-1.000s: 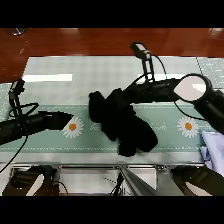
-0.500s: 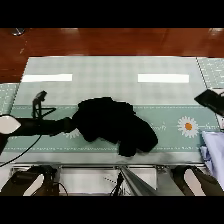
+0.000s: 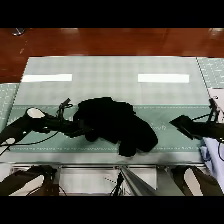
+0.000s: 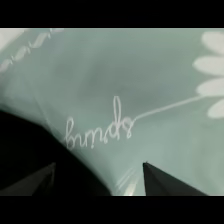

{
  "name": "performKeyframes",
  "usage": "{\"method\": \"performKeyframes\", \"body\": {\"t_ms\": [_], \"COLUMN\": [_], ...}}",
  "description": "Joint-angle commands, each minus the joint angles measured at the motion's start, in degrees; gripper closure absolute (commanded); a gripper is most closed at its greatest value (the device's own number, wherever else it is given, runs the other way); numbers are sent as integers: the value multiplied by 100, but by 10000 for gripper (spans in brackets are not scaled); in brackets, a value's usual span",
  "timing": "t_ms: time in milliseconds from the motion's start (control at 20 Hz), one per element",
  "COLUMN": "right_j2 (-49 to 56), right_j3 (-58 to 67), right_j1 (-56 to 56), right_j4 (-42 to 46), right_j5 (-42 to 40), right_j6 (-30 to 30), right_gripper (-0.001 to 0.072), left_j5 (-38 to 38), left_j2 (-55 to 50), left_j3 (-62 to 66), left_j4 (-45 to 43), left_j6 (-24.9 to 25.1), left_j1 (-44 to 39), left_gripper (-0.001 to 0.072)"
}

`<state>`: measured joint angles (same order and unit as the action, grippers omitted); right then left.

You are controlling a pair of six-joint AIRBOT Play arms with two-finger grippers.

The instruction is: Fold the shirts.

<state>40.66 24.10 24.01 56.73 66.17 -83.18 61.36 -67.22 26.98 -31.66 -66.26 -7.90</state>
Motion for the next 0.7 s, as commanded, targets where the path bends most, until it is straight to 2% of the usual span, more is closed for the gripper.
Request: {"method": "performKeyframes", "body": {"t_ms": [0, 50, 250, 500, 550, 650], "right_j2": [-2, 55, 697, 1349, 1458, 1674], "right_j3": [-369, -439, -570, -570, -570, -557], "right_j1": [-577, -811, -1836, -2317, -2315, -2317], "right_j4": [-81, -90, -162, -850, -1069, -1604], "right_j5": [57, 120, 46, -466, -544, -750], "right_j6": [-37, -83, -175, 24, 199, 684], "right_gripper": [102, 102, 102, 115, 172, 476], "left_j5": [-52, -22, 238, 321, 315, 251], "left_j2": [-498, -479, -470, -468, -468, -468], "left_j3": [39, 92, 511, 719, 719, 719], "left_j4": [490, 498, 496, 496, 496, 496], "left_j6": [715, 813, 925, 903, 903, 905], "left_j1": [-153, -153, -153, -153, -153, -153], "left_gripper": [643, 685, 685, 685, 685, 685]}}
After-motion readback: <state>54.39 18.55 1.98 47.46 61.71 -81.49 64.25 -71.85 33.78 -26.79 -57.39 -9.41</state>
